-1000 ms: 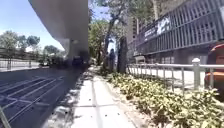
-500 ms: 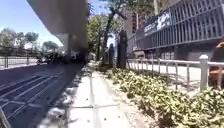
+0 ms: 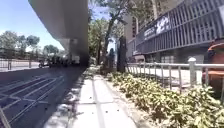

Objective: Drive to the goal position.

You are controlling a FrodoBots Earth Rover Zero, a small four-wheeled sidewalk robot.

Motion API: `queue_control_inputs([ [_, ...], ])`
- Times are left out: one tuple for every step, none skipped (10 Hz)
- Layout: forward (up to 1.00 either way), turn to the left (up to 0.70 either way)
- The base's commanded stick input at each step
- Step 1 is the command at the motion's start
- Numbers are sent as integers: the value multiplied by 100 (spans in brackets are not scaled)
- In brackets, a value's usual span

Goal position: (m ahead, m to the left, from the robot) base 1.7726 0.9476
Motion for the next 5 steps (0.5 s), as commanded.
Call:
queue_control_inputs([
  [0, 0],
  [0, 0],
  [0, 0],
  [0, 0],
  [0, 0],
])
